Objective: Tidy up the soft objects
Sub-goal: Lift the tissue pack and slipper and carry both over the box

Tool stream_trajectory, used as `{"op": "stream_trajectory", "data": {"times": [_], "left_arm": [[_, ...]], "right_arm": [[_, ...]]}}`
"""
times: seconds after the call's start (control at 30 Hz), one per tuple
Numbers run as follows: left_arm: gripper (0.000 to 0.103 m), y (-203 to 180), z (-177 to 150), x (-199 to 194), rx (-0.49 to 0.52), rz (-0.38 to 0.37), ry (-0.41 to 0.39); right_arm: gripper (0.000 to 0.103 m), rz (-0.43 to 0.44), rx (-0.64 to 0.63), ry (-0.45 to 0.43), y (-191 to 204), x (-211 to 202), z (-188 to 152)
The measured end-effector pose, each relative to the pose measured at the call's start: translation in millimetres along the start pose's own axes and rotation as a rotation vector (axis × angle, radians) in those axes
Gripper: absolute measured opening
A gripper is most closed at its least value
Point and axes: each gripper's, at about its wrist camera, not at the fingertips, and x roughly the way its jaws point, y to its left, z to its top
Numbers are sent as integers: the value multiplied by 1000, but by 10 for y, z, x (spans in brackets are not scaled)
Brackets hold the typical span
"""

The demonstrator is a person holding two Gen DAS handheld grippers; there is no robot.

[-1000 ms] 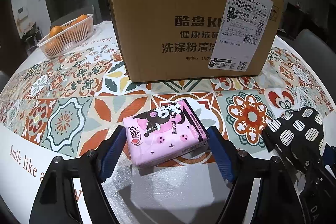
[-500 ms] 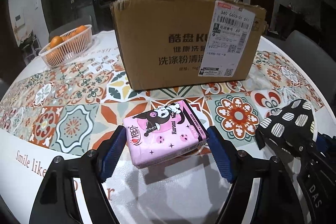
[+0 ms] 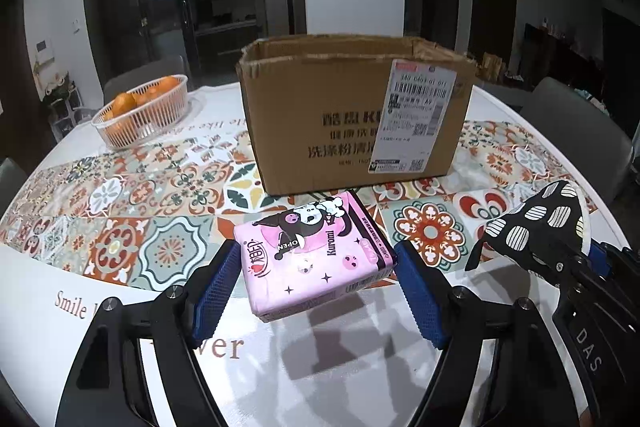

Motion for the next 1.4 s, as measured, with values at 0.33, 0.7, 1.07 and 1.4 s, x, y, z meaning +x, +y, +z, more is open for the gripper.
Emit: {"op": "stream_trajectory", "data": {"times": [0.33, 0.7, 1.07, 1.4], "left_arm": [[77, 43, 128, -339, 2, 2, -87], [77, 63, 356, -617, 20, 0, -190], [77, 82, 607, -768, 38, 8, -279], [77, 103, 790, -818, 46, 16, -342]], "right_arm": [[19, 12, -19, -87, 33, -283, 144], [19, 22, -32, -191, 64, -523, 375], [19, 33, -29, -280, 86, -632, 643], [19, 45, -33, -355, 141, -657, 874]]}}
